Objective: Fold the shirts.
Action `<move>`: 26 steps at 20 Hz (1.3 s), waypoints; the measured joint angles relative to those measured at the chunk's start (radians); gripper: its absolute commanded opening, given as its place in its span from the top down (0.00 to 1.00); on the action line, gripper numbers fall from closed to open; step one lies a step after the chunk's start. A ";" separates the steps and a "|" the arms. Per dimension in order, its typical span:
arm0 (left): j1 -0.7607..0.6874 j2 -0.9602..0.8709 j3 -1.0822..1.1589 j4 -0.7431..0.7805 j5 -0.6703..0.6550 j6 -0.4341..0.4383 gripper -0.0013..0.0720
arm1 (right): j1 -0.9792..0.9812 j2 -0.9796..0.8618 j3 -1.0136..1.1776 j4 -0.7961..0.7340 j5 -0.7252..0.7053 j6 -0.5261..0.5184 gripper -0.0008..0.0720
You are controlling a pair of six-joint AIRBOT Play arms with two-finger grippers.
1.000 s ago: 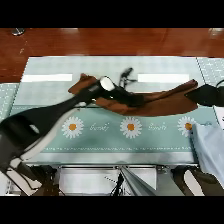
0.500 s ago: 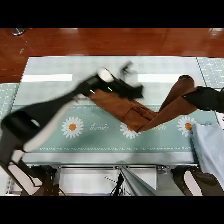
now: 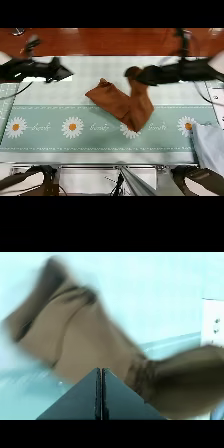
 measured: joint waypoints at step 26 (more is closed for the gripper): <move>0.127 0.650 -0.576 0.003 0.051 0.081 0.94 | -0.125 0.480 -0.806 -0.244 -0.279 0.477 0.13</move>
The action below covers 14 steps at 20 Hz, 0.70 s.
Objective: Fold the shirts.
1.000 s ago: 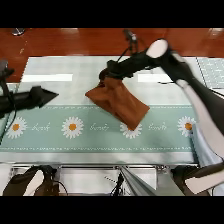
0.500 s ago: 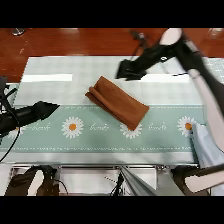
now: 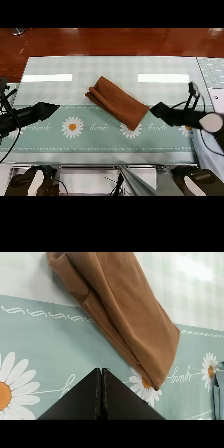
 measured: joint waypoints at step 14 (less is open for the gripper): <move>-0.047 -0.004 0.000 0.000 0.023 -0.004 0.94 | 0.013 -0.629 0.203 0.568 0.000 -0.585 0.96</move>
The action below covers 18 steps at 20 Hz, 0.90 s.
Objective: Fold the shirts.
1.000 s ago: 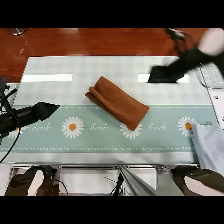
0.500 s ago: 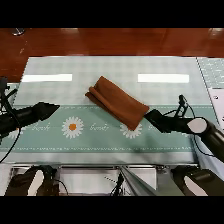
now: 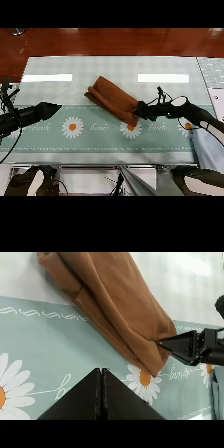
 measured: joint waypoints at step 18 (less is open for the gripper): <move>-0.003 0.000 0.000 0.000 0.019 0.002 0.94 | -0.451 0.102 1.133 -0.481 0.907 0.239 0.96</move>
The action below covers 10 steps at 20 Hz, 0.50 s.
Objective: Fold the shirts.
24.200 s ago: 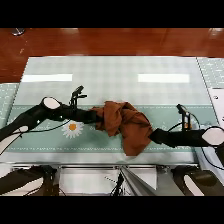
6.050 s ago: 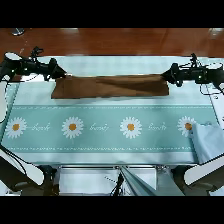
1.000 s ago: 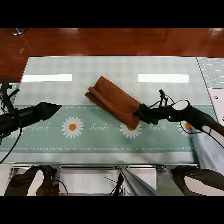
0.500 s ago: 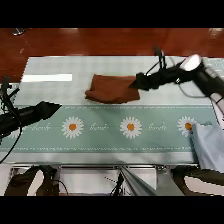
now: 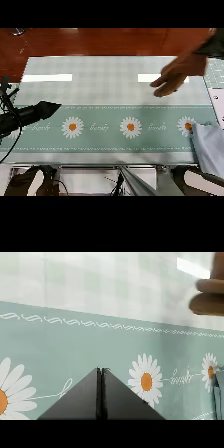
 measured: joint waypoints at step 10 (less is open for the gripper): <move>0.000 0.000 0.000 0.000 0.002 0.002 0.94 | -0.621 0.414 -0.358 -0.256 0.156 0.063 0.96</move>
